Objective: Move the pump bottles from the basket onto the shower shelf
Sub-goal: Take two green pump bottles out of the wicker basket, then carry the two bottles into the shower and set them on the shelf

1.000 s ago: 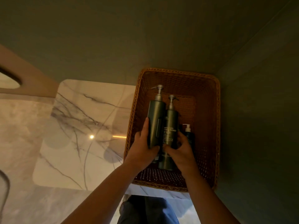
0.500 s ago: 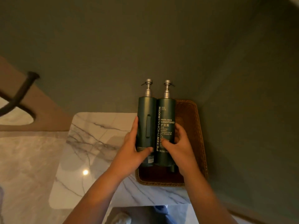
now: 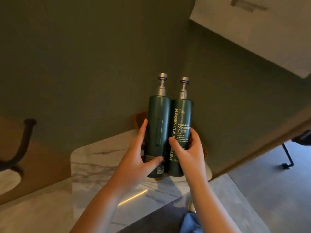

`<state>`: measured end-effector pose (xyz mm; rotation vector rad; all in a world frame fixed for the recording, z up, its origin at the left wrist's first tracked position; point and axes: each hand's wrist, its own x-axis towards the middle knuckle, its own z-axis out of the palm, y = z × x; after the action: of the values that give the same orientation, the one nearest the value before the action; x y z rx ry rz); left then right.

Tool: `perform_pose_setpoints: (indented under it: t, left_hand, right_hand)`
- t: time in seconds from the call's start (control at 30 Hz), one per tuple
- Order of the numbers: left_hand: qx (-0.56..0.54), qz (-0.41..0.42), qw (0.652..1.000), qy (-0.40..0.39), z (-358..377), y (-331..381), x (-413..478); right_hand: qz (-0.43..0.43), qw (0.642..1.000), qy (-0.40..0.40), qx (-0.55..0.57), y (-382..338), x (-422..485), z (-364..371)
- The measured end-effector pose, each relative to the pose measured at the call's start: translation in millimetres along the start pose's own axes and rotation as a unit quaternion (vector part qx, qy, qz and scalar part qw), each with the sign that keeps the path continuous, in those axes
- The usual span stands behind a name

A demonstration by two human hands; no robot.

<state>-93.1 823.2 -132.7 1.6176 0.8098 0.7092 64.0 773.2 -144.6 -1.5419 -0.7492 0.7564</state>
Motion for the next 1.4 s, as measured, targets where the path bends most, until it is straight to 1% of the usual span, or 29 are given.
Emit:
perform_pose_setpoints:
  t: [0.13, 0.23, 0.3, 0.47, 0.63, 0.8, 0.93, 1.0, 1.07, 1.17, 1.27, 1.4]
  left_hand:
    - [0.015, 0.042, 0.999, -0.028, 32, 21, -14]
    - [-0.038, 0.056, 0.993, -0.093, 59, 39, -21]
    - [-0.046, 0.071, 0.986, -0.142, 79, 52, -26]
    - [-0.073, 0.108, 0.959, -0.251, 151, 70, -50]
    - [-0.083, 0.117, 0.923, -0.356, 238, 79, -108]
    - [-0.088, 0.093, 0.862, -0.490, 335, 88, -207]
    - [-0.093, 0.093, 0.808, -0.574, 403, 98, -315]
    - [-0.092, 0.106, 0.775, -0.617, 429, 107, -368]
    - [-0.089, 0.114, 0.745, -0.651, 449, 117, -412]
    - [-0.078, 0.139, 0.698, -0.698, 479, 132, -472]
    - [-0.063, 0.170, 0.640, -0.746, 509, 147, -529]
    - [-0.054, 0.175, 0.567, -0.803, 540, 150, -592]
  right_hand:
    - [-0.053, 0.994, 0.086, -0.032, -14, -40, -40]
    - [-0.072, 0.985, 0.149, -0.057, -20, -71, -73]
    - [-0.082, 0.975, 0.194, -0.067, -22, -92, -97]
    - [-0.084, 0.945, 0.305, -0.081, -20, -155, -159]
    - [-0.060, 0.909, 0.408, -0.064, -5, -246, -223]
    - [-0.006, 0.872, 0.488, -0.044, 20, -383, -291]
    - [0.028, 0.827, 0.560, -0.040, 35, -512, -334]
    - [0.040, 0.801, 0.596, -0.047, 37, -573, -350]
    - [0.049, 0.769, 0.635, -0.053, 37, -625, -360]
    - [0.052, 0.711, 0.699, -0.055, 33, -696, -367]
    - [0.056, 0.646, 0.760, -0.037, 34, -763, -368]
    - [0.078, 0.561, 0.824, -0.006, 46, -828, -358]
